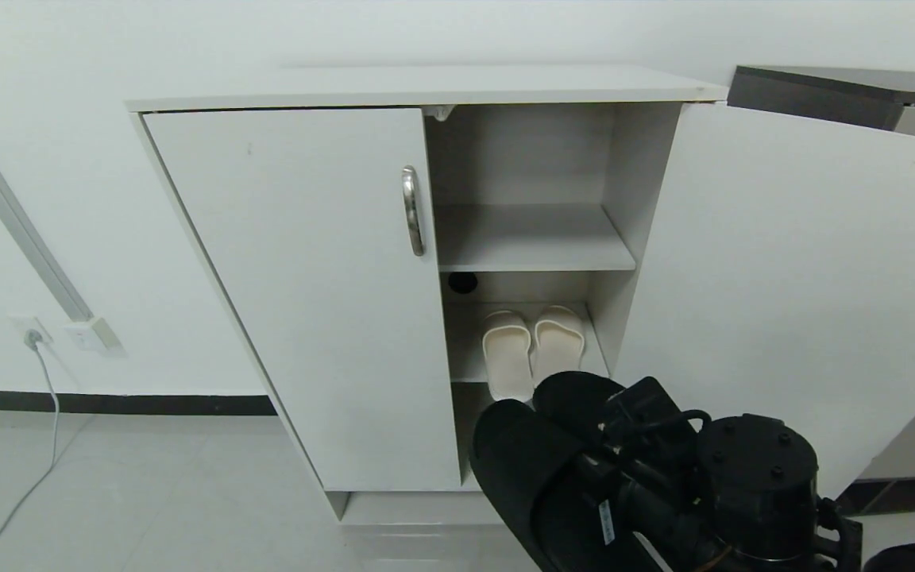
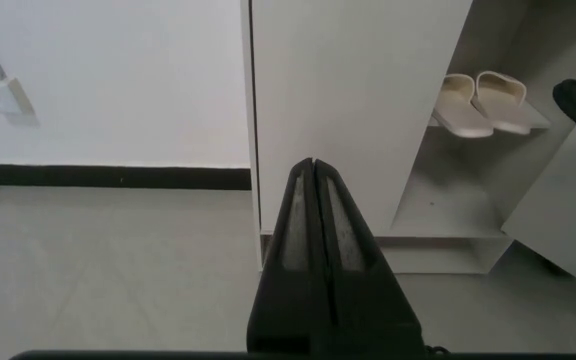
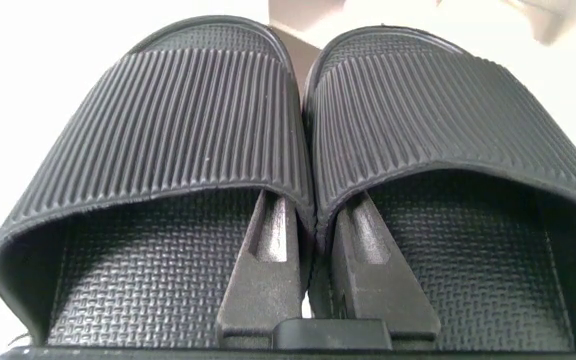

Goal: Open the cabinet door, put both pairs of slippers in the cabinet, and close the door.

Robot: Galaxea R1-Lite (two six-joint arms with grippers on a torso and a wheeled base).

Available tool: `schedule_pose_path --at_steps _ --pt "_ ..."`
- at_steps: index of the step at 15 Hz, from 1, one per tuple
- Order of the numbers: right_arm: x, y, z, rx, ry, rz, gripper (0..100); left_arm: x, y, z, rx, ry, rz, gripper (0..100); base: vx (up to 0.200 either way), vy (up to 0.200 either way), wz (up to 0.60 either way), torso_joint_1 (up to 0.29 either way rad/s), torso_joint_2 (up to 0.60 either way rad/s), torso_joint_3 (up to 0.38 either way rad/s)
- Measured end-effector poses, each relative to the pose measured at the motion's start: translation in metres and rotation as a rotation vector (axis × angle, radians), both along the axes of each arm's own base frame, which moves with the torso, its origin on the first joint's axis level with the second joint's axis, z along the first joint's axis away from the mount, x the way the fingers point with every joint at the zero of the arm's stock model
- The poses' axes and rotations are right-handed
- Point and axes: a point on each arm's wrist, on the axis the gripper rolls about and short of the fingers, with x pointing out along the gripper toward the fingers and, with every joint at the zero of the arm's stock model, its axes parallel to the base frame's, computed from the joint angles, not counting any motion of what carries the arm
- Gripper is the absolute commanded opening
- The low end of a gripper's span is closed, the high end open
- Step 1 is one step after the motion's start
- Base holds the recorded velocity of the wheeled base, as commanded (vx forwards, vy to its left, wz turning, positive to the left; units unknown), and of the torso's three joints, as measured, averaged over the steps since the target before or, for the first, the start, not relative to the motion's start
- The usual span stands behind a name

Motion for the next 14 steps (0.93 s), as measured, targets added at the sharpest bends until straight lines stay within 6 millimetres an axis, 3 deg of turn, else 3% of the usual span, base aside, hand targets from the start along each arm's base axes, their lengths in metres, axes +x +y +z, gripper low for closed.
schedule_pose_path --at_steps 5,11,14 --pt "0.026 0.041 0.023 -0.007 -0.013 -0.25 0 0.0 0.0 0.0 0.002 0.0 -0.002 0 0.0 0.0 0.0 0.0 0.0 0.0" --pt "0.031 0.079 0.093 0.058 -0.024 -0.4 0 0.0 0.0 0.0 0.002 0.0 -0.002 0 0.0 0.0 0.0 0.0 0.0 0.0" --pt "0.04 0.079 0.118 0.083 -0.032 -0.444 0 0.0 0.0 0.0 0.002 0.0 -0.002 0 0.0 0.0 0.0 0.0 0.0 0.0"
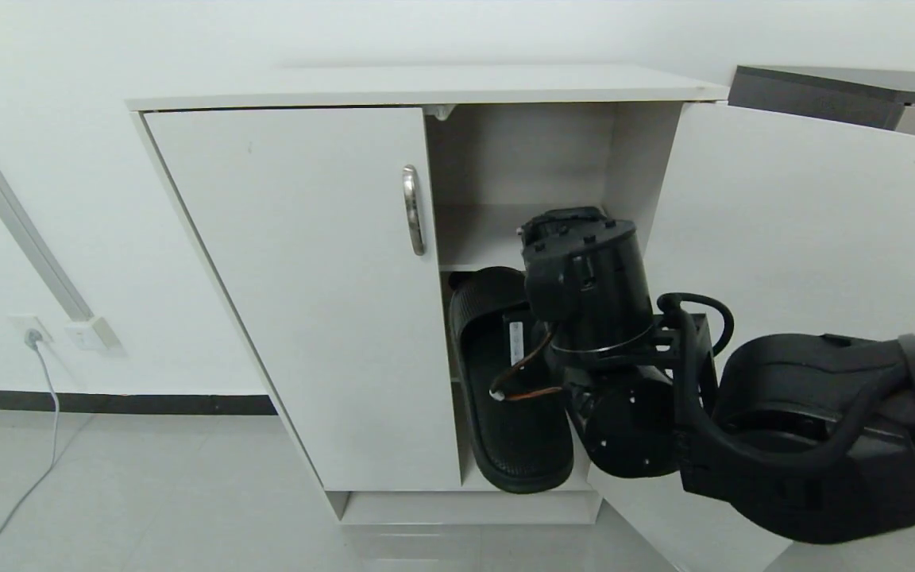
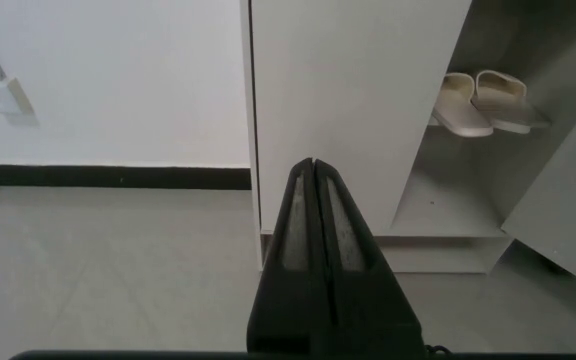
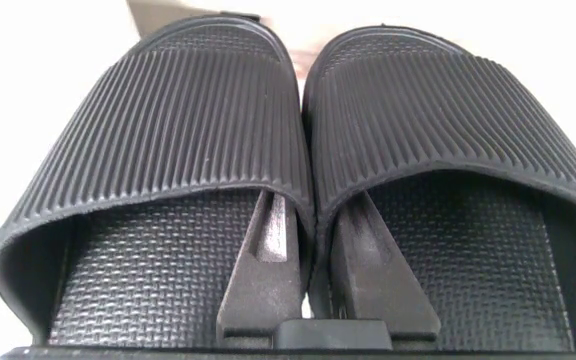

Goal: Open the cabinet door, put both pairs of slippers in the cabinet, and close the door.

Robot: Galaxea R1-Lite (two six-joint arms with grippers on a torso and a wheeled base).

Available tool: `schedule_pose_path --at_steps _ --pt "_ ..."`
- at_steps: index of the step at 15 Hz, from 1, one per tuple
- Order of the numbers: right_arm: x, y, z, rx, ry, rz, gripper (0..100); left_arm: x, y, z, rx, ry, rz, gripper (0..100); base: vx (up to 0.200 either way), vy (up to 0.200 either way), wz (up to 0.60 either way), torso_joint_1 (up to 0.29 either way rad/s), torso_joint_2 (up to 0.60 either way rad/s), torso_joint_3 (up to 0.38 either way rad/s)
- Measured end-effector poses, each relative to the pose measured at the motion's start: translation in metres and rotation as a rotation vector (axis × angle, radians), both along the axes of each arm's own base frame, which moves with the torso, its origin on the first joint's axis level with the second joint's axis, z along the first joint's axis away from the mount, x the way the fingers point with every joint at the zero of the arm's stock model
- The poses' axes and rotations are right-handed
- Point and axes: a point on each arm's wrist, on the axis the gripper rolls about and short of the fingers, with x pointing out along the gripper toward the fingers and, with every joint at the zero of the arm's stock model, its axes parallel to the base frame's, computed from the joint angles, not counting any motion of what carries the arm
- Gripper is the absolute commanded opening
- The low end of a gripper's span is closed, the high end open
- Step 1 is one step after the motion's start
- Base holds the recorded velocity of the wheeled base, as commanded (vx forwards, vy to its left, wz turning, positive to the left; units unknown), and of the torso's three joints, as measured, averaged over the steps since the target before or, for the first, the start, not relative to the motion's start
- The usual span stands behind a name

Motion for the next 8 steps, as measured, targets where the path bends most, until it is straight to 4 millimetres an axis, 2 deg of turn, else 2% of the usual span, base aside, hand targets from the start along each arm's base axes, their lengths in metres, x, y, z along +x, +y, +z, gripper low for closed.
schedule_pose_path --at_steps 4,8 --pt "0.016 -0.006 0.003 -0.002 0.002 -0.046 0 0.0 0.0 0.0 0.0 0.0 -0.001 0 0.0 0.0 0.0 0.0 0.0 0.0" --pt "0.021 -0.008 0.004 0.0 0.0 -0.057 0 0.0 0.0 0.0 0.0 0.0 0.0 0 0.0 0.0 0.0 0.0 0.0 0.0"
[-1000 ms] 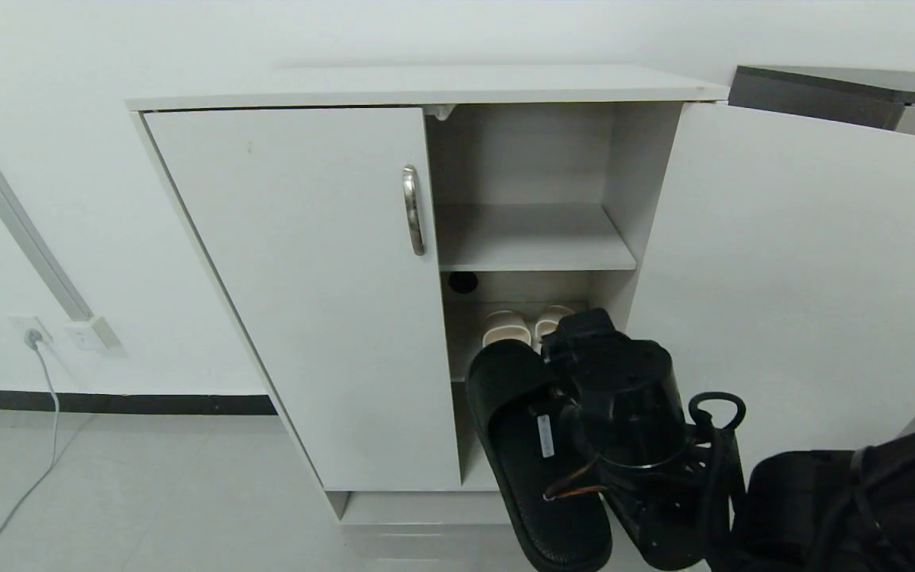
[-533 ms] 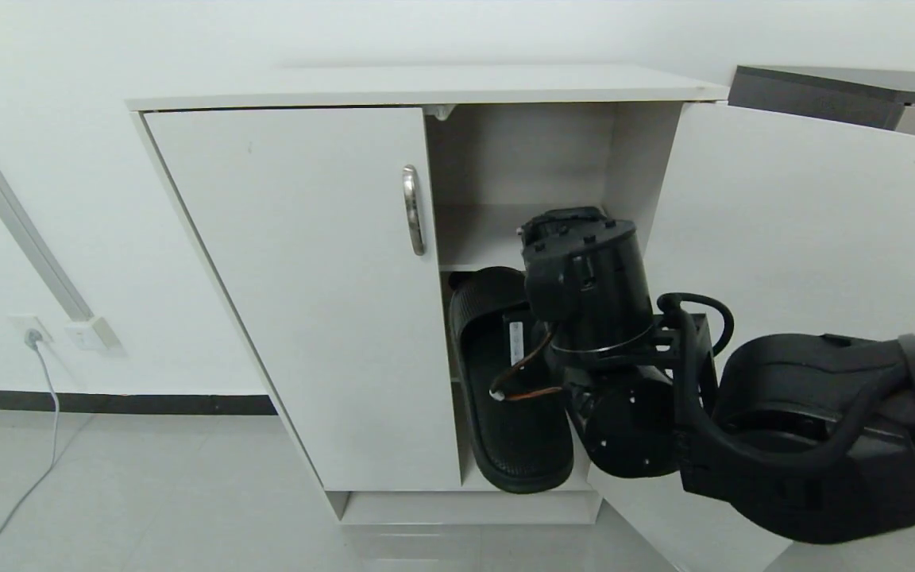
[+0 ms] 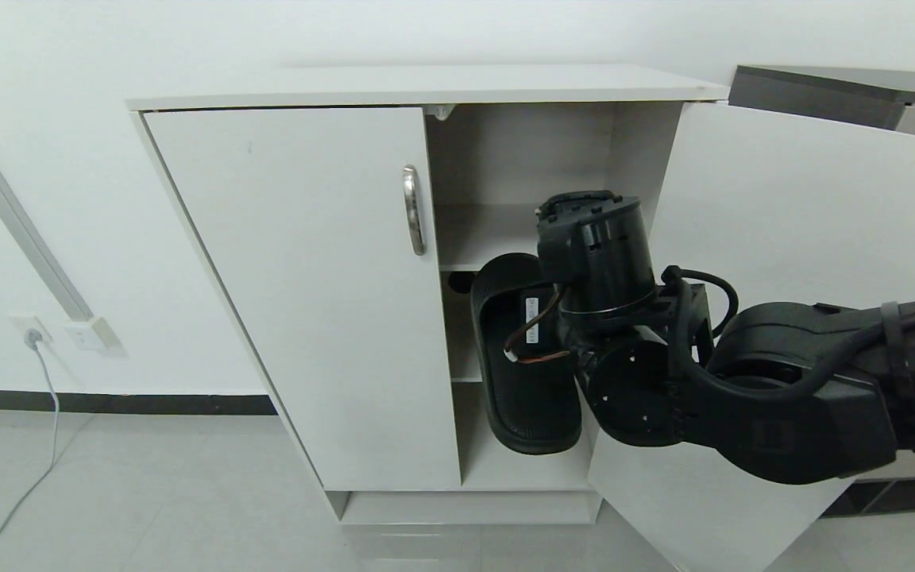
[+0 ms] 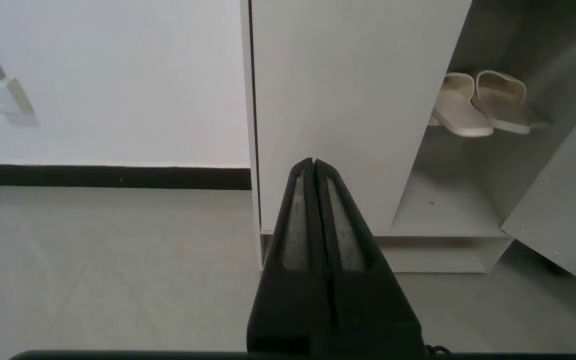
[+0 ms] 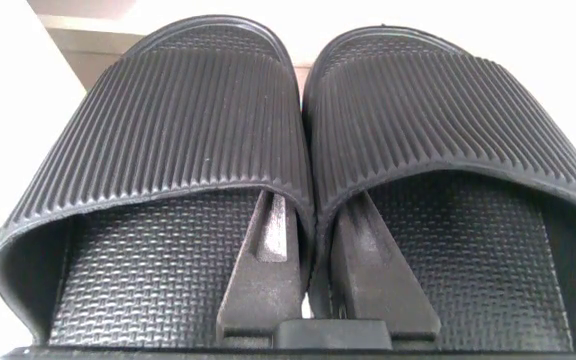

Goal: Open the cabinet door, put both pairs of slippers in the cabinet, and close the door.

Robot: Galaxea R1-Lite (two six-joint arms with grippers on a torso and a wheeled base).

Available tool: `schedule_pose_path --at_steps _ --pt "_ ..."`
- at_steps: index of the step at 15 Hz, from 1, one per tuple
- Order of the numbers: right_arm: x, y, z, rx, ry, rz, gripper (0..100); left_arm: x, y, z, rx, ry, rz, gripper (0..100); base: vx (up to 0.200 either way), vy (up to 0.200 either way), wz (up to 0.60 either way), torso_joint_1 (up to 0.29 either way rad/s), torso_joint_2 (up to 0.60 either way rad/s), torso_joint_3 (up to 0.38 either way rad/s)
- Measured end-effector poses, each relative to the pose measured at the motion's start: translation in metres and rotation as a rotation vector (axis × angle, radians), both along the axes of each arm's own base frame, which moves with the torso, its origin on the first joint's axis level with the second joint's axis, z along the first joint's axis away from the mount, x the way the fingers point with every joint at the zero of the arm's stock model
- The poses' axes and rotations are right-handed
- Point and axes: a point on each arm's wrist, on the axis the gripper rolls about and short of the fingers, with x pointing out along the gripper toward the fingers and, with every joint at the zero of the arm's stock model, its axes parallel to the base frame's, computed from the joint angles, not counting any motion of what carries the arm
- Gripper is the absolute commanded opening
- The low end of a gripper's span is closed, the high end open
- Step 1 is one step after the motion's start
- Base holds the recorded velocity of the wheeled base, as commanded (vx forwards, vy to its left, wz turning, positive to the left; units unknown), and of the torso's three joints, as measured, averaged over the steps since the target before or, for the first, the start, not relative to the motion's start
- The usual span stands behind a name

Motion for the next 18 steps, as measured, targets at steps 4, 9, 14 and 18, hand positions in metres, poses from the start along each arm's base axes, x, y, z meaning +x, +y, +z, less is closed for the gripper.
schedule_pose_path --at_steps 4,9,14,18 --pt "0.002 0.002 0.005 0.015 -0.013 0.0 0 0.0 0.0 0.0 0.001 0.0 0.0 0 0.2 0.0 0.0 0.0 0.0 0.008" --pt "0.006 0.007 0.007 0.026 -0.021 0.001 0 0.0 0.0 0.0 0.001 0.0 0.0 0 0.2 0.0 0.0 0.001 0.0 0.0" --pt "0.014 0.016 0.005 0.066 -0.028 -0.005 0 0.0 0.0 0.0 0.001 0.0 0.0 0 0.08 0.0 0.0 0.0 0.0 -0.003" --pt "0.023 0.024 -0.002 0.058 -0.019 -0.006 0 0.0 0.0 0.0 0.001 0.0 -0.001 0 0.0 0.0 0.0 0.0 0.0 0.0"
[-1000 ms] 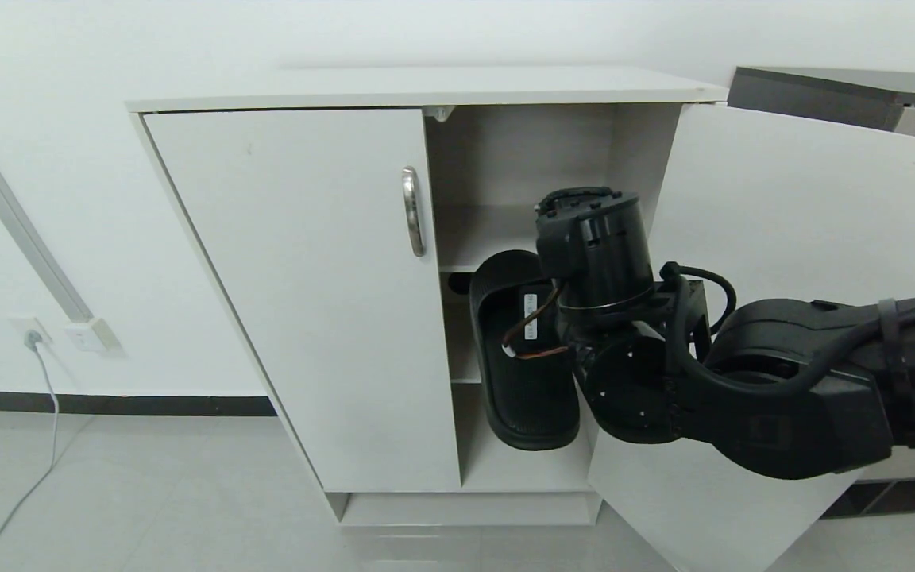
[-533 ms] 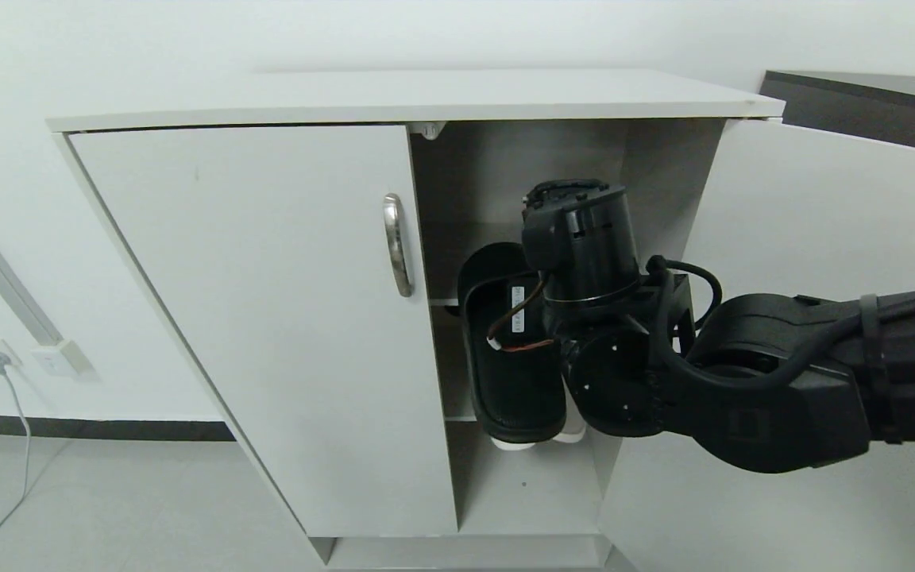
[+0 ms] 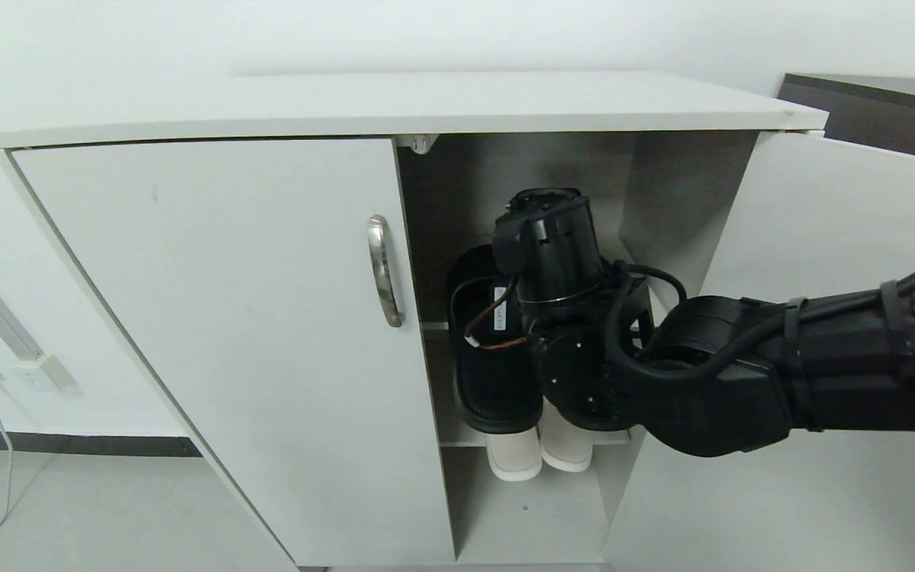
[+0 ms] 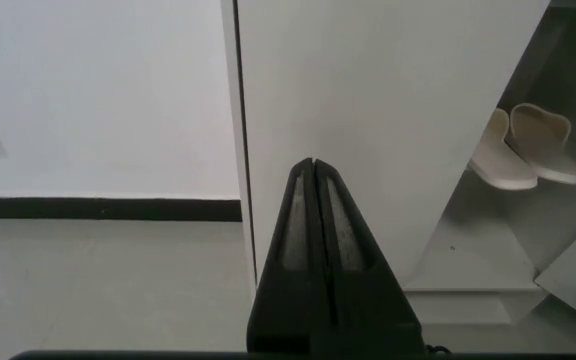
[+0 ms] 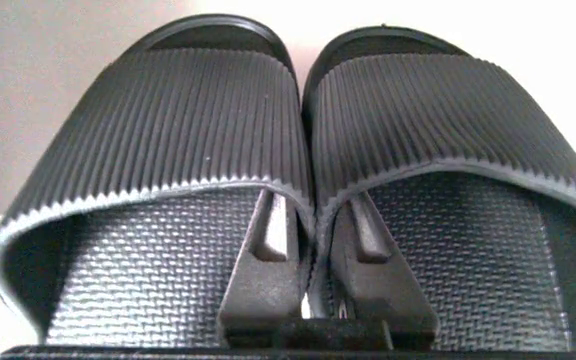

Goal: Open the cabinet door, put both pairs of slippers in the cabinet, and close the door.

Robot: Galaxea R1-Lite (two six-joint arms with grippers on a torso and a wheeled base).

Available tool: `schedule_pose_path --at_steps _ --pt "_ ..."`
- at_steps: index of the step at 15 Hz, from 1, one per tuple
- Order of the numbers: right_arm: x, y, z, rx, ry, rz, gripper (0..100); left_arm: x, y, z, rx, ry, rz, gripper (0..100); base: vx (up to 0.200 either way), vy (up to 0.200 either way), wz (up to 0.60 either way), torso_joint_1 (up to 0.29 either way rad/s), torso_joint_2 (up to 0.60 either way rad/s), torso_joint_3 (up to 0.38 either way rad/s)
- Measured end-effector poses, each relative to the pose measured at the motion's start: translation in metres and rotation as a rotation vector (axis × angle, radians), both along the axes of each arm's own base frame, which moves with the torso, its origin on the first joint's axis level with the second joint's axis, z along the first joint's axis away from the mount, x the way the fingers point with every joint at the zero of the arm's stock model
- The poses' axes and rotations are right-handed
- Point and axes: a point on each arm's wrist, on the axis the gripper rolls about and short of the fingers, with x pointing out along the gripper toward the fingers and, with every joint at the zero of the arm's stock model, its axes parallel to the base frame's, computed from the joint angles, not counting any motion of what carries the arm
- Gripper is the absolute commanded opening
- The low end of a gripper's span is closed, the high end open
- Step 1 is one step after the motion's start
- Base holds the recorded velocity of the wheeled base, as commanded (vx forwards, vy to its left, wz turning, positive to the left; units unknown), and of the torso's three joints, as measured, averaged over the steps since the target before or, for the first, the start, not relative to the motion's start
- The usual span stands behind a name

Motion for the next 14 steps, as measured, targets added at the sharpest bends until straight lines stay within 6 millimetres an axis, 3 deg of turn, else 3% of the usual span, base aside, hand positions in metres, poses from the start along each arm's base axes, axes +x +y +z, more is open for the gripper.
schedule_pose_path --at_steps 14 --pt "0.073 -0.003 0.013 -0.017 0.044 -0.055 0 0.0 0.0 0.0 -0.001 -0.001 0.003 0 0.0 0.0 0.0 0.0 0.0 0.0"
